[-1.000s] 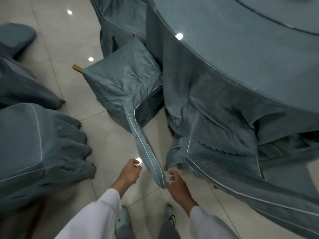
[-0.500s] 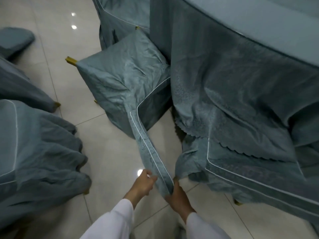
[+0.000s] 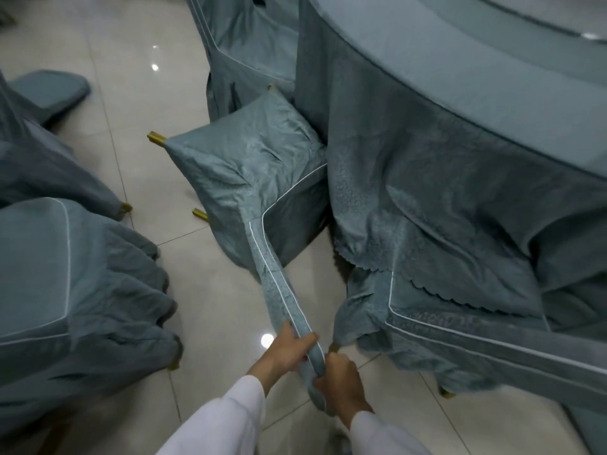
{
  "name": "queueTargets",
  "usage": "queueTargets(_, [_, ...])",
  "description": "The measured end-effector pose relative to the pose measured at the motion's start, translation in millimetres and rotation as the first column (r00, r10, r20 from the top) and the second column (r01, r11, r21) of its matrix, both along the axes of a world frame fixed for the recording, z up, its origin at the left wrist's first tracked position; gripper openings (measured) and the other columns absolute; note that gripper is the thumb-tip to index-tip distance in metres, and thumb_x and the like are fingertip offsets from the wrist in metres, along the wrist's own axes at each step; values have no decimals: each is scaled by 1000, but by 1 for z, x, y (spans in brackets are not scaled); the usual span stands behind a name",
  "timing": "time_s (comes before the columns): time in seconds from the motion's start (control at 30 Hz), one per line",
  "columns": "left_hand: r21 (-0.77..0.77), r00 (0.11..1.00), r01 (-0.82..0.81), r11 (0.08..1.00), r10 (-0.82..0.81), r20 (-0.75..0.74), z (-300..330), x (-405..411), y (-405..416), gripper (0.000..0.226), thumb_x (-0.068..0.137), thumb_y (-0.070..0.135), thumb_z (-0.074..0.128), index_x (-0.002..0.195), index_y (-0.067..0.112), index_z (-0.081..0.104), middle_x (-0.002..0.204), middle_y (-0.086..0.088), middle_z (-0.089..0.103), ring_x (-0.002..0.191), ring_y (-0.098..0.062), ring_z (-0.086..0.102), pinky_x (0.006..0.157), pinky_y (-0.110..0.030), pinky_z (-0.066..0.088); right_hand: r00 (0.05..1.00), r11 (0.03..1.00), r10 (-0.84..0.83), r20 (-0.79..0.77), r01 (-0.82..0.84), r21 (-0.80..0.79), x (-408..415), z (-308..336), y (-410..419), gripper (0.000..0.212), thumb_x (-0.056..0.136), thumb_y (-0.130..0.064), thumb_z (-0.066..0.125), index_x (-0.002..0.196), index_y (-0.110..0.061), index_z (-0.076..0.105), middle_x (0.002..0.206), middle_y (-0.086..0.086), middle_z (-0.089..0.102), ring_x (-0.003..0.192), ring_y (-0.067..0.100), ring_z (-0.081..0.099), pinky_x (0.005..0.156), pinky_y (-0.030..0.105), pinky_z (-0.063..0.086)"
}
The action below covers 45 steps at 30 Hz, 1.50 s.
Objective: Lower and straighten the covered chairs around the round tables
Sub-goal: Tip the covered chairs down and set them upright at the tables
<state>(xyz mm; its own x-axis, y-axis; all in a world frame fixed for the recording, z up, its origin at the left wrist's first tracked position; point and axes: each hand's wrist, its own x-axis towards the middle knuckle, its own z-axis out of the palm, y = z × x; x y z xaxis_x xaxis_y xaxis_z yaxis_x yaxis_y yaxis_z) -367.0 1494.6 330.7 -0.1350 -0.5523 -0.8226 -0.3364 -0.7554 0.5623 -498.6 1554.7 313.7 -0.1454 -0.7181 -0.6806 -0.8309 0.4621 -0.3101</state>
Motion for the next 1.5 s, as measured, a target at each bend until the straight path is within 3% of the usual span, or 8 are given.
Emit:
queueTargets(0.17, [107,1000,-16,994,17,-5,64,-1,12,46,89,44,70,119,19,45,114,-11,66,93,-23,67,75,-32,59,998,998,49,-35,-48,33,2,52,25,35,82,-25,67,114,-12,69,116,9,72,109,28,68,85,31,51])
queueTargets(0.43, [172,998,-31,985,41,-54,159,15,51,67,82,47,75,132,30,33,110,-13,70,89,-28,74,71,-35,63,983,988,141,-118,-148,-48,14,166,46,35,92,-31,64,121,-12,67,121,11,70,112,30,67,90,33,52])
queueTargets(0.6, [-8,972,-229,973,229,56,216,8,64,68,70,34,74,129,31,42,106,-9,69,91,-32,71,75,-48,63,940,946,263,-217,-296,-135,32,242,27,38,88,-39,64,120,-20,67,117,7,73,109,30,69,89,34,53])
queueTargets(0.7, [-184,927,-236,954,278,251,256,7,63,60,73,40,70,125,22,45,112,-8,69,99,-34,67,89,-39,56,902,911,318,-291,-376,-170,48,283,16,34,87,-38,63,118,-24,66,114,4,74,107,29,70,88,34,53])
queueTargets(0.83, [-245,909,-231,941,299,290,298,18,42,57,83,36,68,127,13,41,120,-17,64,109,-39,62,92,-36,49,877,846,284,-387,-419,-330,53,325,13,31,77,-46,73,96,-21,73,87,7,76,81,28,74,65,32,51])
queueTargets(1.13, [-334,869,-303,892,403,288,343,84,-26,57,76,42,73,118,15,44,120,-13,65,109,-38,62,99,-43,51,978,968,165,124,-137,-208,19,301,67,64,75,-34,78,133,-44,53,119,-5,70,101,15,68,86,28,57])
queueTargets(1.23, [-368,835,-394,842,495,239,351,108,-50,57,73,43,75,111,16,41,125,-16,63,112,-38,61,101,-44,50,979,972,121,165,-83,-222,28,300,70,56,77,-30,76,122,-56,54,116,-4,73,99,12,68,86,25,55])
queueTargets(1.5, [-402,783,-544,737,617,71,381,158,-71,54,76,33,78,116,16,45,108,-3,60,102,-28,63,97,-40,53,981,952,192,35,-177,-251,77,328,21,36,78,-41,67,108,-20,72,88,-1,74,74,13,68,65,23,54])
